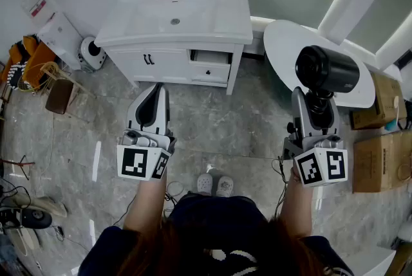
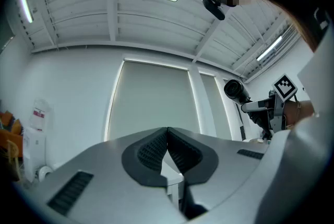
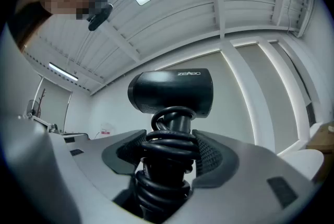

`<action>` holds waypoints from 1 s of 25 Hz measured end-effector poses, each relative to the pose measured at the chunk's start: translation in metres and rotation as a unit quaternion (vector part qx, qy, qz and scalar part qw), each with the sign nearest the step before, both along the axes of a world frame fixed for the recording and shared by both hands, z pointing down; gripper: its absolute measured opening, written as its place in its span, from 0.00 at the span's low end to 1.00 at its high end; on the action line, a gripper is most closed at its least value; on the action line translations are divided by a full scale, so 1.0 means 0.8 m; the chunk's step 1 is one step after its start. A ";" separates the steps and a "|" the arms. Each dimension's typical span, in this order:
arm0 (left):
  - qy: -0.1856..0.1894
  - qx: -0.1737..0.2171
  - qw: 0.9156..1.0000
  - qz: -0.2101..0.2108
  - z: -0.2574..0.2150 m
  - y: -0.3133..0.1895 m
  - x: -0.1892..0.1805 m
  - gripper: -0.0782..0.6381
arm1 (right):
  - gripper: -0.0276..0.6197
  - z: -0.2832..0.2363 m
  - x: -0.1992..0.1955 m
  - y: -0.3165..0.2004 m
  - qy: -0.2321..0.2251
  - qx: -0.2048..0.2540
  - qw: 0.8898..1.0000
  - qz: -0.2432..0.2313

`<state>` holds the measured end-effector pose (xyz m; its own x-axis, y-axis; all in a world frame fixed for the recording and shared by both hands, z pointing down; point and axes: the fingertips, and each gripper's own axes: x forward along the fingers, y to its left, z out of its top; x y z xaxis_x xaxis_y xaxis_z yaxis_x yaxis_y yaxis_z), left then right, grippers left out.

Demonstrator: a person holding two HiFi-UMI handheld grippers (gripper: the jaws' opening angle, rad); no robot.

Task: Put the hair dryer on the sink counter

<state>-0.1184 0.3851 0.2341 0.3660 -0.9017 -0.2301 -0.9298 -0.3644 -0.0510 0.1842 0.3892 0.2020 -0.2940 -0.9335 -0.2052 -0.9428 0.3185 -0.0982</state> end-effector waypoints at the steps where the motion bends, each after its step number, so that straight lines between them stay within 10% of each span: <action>1: 0.000 0.000 1.000 0.000 0.000 0.004 0.005 0.13 | 0.49 0.000 0.004 0.004 -0.001 0.001 1.000 -0.002; 25: 0.001 -0.003 1.000 -0.013 0.035 -0.052 0.050 0.13 | 0.49 0.038 0.047 -0.054 -0.031 -0.010 0.999 -0.028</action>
